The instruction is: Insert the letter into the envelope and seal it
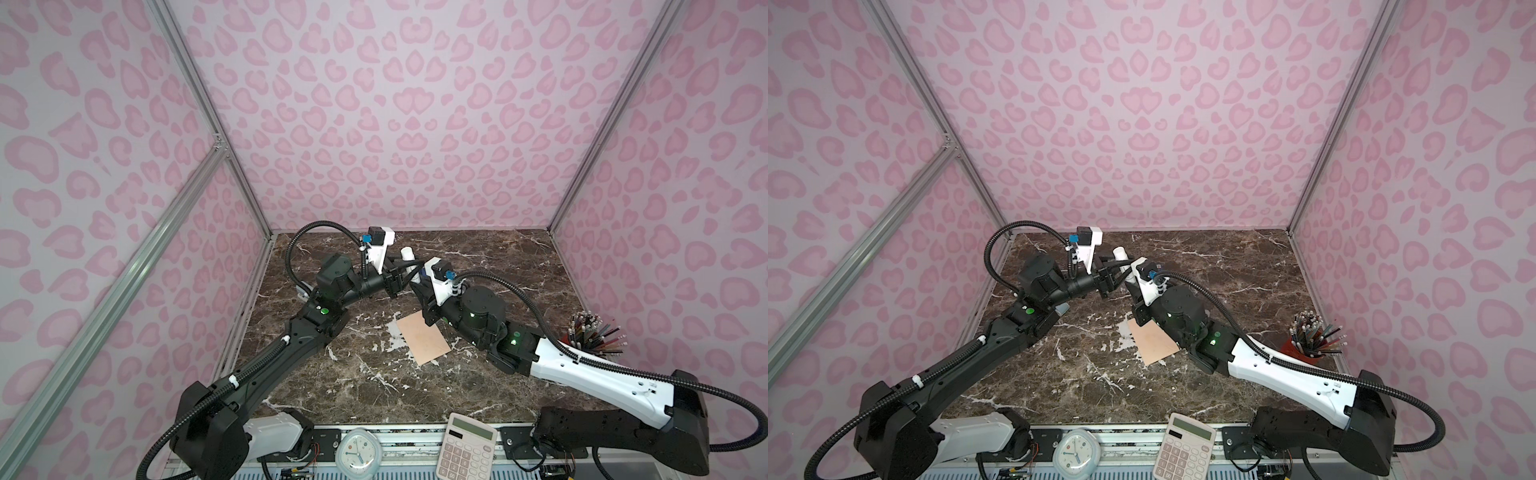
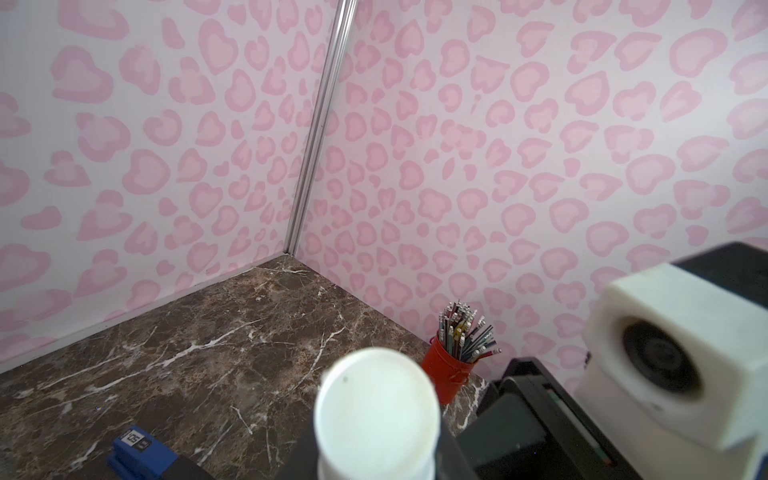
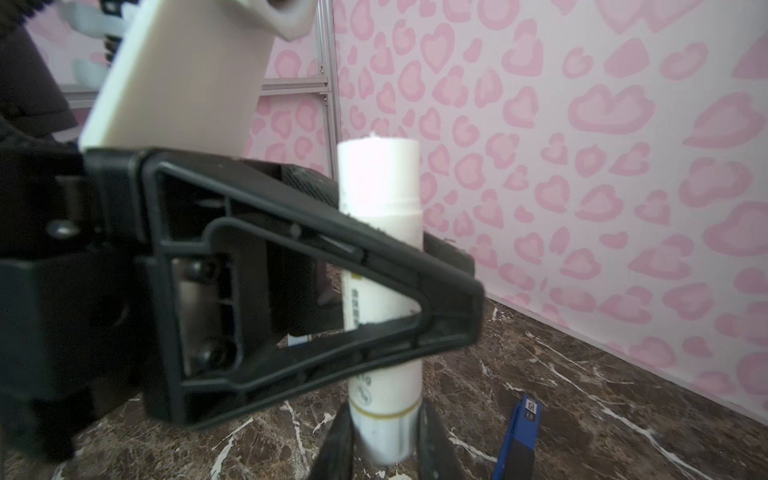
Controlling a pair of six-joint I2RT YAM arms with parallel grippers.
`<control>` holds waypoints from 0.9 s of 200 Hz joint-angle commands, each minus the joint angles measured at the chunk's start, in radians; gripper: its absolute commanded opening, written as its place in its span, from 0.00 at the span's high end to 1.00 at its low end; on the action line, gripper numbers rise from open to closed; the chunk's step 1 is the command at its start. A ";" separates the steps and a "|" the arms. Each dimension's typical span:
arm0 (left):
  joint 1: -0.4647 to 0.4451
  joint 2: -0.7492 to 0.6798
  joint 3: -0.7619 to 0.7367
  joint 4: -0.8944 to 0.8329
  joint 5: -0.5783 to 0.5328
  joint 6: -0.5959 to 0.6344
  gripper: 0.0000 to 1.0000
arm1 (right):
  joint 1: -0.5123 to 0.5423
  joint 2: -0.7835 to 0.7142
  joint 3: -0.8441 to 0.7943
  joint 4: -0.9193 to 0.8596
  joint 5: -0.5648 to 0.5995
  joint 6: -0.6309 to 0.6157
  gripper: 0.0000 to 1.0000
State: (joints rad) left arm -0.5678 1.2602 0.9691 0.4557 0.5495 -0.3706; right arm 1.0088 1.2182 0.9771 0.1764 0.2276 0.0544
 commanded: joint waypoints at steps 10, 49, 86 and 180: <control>0.003 0.005 -0.010 -0.008 -0.158 0.036 0.96 | 0.043 0.013 0.020 0.145 0.019 -0.031 0.79; 0.012 0.000 -0.018 -0.001 -0.182 0.023 0.96 | 0.036 -0.028 -0.028 0.128 0.035 -0.042 0.71; 0.065 -0.019 -0.027 0.025 -0.120 -0.016 0.96 | -0.116 -0.117 -0.082 -0.001 -0.275 -0.011 0.62; 0.103 0.025 0.037 0.144 0.280 -0.170 0.96 | -0.325 -0.117 -0.072 0.011 -0.761 0.066 0.57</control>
State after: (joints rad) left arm -0.4667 1.2648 0.9913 0.4843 0.6571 -0.4488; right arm 0.6971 1.0786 0.9081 0.0971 -0.3985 0.0673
